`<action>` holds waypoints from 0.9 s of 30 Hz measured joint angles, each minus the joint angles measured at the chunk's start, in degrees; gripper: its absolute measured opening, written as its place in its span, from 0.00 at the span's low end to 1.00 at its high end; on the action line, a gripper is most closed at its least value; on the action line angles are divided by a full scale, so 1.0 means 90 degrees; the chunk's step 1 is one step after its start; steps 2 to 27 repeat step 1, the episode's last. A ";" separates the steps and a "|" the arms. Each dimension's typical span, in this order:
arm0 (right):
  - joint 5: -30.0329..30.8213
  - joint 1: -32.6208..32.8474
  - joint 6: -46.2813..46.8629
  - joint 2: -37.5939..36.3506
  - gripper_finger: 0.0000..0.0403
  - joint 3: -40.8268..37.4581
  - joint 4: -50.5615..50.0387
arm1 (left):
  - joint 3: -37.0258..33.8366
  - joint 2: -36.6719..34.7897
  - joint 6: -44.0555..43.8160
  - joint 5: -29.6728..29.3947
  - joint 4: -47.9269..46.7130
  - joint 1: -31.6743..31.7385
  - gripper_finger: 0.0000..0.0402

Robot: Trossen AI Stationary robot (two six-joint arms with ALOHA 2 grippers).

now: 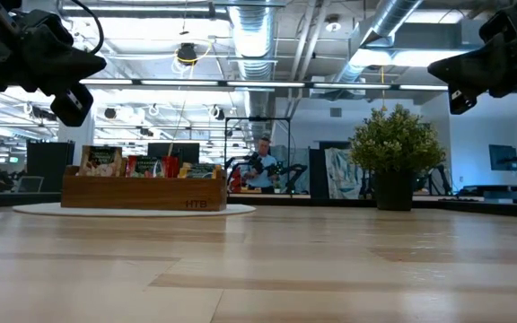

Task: Pick & Place Tea
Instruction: Return to Home Position

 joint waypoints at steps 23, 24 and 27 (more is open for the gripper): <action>0.0000 0.0000 -0.0002 0.0000 0.00 0.0000 0.0000 | 0.0000 0.0000 0.0000 0.0000 0.0002 0.0000 0.00; 0.0000 0.0000 -0.0002 0.0000 0.00 0.0000 0.0000 | 0.0000 0.0000 0.0000 0.0000 0.0002 0.0000 0.00; 0.0000 0.0000 -0.0002 0.0000 0.00 0.0000 0.0000 | 0.0000 0.0000 0.0000 0.0000 0.0002 0.0000 0.00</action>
